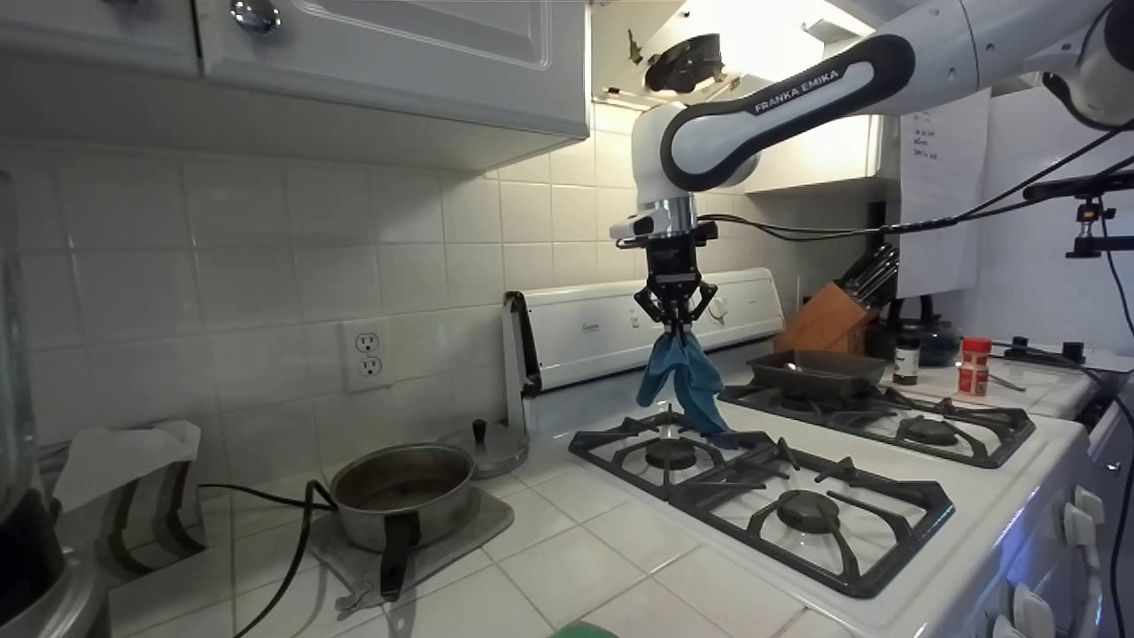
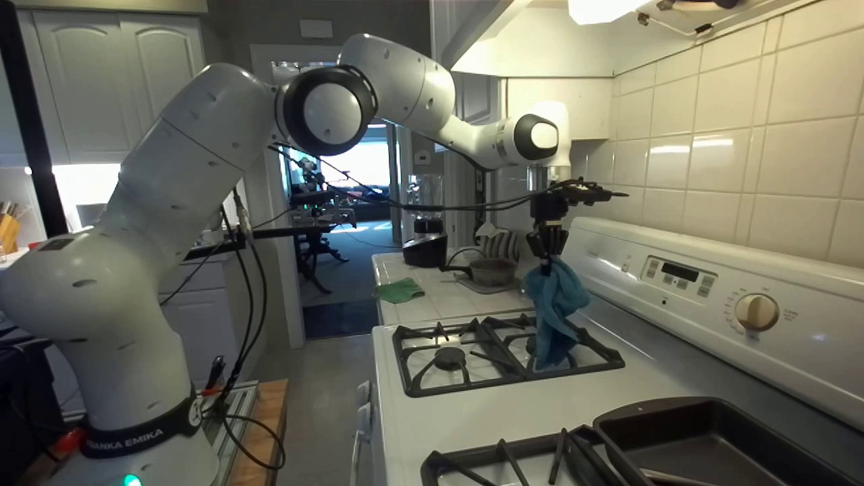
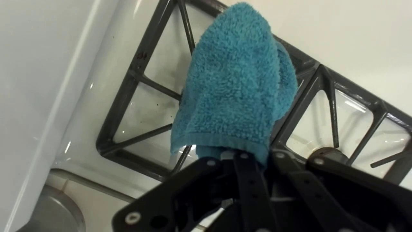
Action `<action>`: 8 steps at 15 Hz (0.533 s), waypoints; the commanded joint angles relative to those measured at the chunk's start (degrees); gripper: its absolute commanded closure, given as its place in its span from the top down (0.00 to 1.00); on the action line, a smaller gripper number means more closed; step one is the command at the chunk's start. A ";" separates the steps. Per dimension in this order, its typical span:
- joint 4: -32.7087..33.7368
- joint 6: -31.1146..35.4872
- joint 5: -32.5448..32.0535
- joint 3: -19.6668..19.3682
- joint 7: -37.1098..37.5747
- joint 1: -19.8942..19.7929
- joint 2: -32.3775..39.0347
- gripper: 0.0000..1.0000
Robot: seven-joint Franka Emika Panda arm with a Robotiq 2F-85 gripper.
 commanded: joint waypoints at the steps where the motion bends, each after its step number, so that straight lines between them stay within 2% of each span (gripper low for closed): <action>1: 8.85 -5.88 2.33 0.55 -5.87 2.00 5.11 0.02; 8: 17.99 -16.83 4.84 1.08 -11.19 6.06 10.83 0.02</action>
